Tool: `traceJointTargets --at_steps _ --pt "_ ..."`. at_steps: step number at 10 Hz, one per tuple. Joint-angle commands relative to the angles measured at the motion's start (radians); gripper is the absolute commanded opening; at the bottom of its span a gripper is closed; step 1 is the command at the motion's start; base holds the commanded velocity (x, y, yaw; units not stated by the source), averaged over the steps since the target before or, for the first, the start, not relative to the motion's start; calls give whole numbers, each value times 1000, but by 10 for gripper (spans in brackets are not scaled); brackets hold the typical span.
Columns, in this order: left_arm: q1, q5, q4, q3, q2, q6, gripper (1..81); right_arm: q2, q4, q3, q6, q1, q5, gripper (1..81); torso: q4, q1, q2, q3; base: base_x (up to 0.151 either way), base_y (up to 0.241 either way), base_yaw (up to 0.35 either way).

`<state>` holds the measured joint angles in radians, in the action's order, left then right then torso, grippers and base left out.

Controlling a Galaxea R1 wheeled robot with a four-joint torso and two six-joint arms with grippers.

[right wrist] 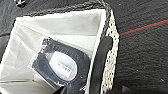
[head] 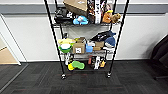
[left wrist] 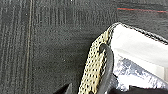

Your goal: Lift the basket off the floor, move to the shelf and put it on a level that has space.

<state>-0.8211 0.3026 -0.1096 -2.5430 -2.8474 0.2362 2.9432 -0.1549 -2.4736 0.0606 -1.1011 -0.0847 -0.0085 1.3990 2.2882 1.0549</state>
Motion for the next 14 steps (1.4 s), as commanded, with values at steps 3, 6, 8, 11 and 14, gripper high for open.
traceJointTargets --at_steps 3,6,8,11,14 --pt "115 29 -4 -2 -15 -1 811 -5 -58 19 1 112 34 811 0 32 52 109 0 0 0" --pt "130 -95 -4 -2 -44 -9 811 -5 -104 35 1 131 11 811 0 43 68 89 0 0 0" --pt "154 -105 -4 -35 -79 -9 811 -5 -130 55 1 144 -1 811 0 43 68 102 0 0 0" --pt "161 -103 -27 -137 -118 -12 811 -2 -140 78 16 167 -4 811 0 43 68 101 0 0 0" --pt "153 -95 -39 -135 -112 -12 811 -2 -140 79 16 169 -4 811 0 44 68 101 0 0 0"
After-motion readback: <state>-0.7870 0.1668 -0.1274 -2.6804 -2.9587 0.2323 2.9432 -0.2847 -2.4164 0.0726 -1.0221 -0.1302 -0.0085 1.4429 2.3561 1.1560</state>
